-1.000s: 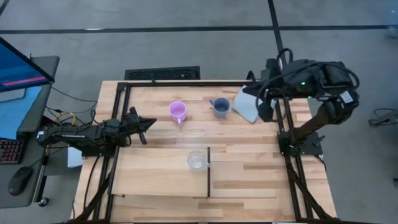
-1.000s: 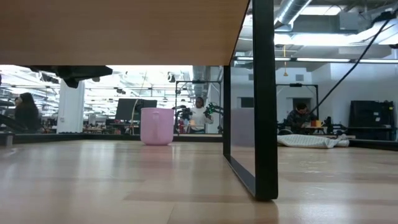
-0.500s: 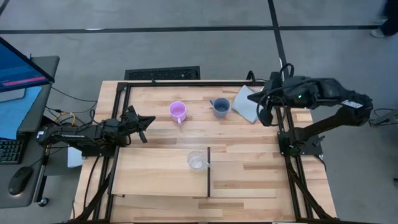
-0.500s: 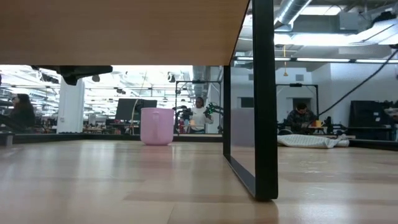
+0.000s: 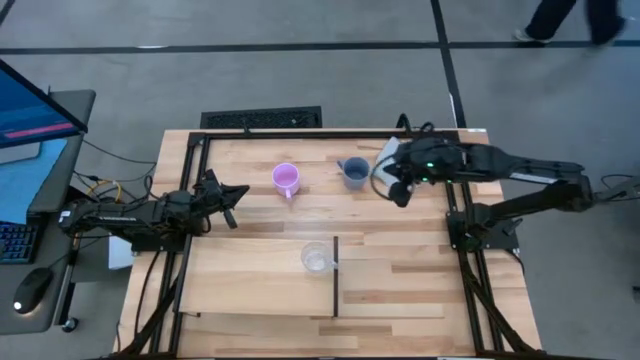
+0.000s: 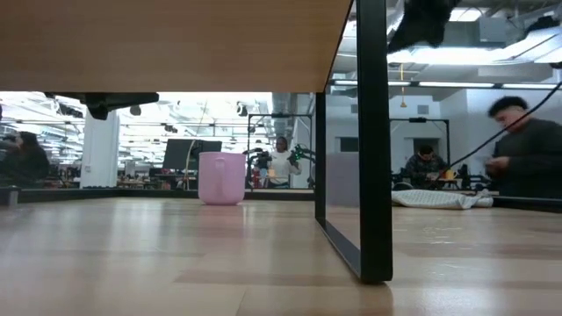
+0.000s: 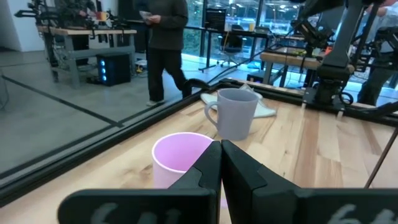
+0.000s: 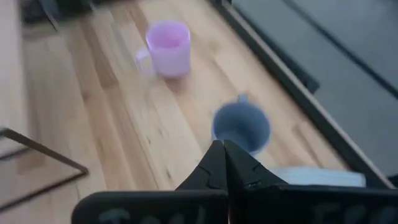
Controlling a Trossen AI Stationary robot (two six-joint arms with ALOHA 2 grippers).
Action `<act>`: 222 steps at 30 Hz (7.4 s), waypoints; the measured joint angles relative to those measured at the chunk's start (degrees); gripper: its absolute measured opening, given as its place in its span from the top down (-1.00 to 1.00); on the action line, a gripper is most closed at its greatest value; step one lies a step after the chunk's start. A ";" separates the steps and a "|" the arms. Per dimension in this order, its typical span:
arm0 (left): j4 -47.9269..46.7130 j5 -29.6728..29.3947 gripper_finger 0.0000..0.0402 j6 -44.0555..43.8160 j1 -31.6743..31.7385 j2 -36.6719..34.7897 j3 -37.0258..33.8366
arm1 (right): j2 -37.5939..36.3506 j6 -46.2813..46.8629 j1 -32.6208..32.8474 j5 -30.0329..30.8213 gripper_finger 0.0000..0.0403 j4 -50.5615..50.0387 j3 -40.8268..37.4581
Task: Stack small to large cups/mugs on shelf
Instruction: Put the pink mug on the shelf
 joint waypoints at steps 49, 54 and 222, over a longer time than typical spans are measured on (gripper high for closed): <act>-0.92 -1.62 1.00 1.48 0.00 0.00 0.11 | 1.04 3.22 -3.49 -18.75 0.99 32.32 -27.32; -0.92 -2.03 1.00 1.43 -0.01 0.00 0.11 | -4.27 5.83 -3.52 -18.74 0.99 36.52 -33.53; -45.93 31.05 0.30 52.75 23.40 78.08 57.92 | -24.28 21.65 -4.98 -15.05 0.99 56.67 -57.90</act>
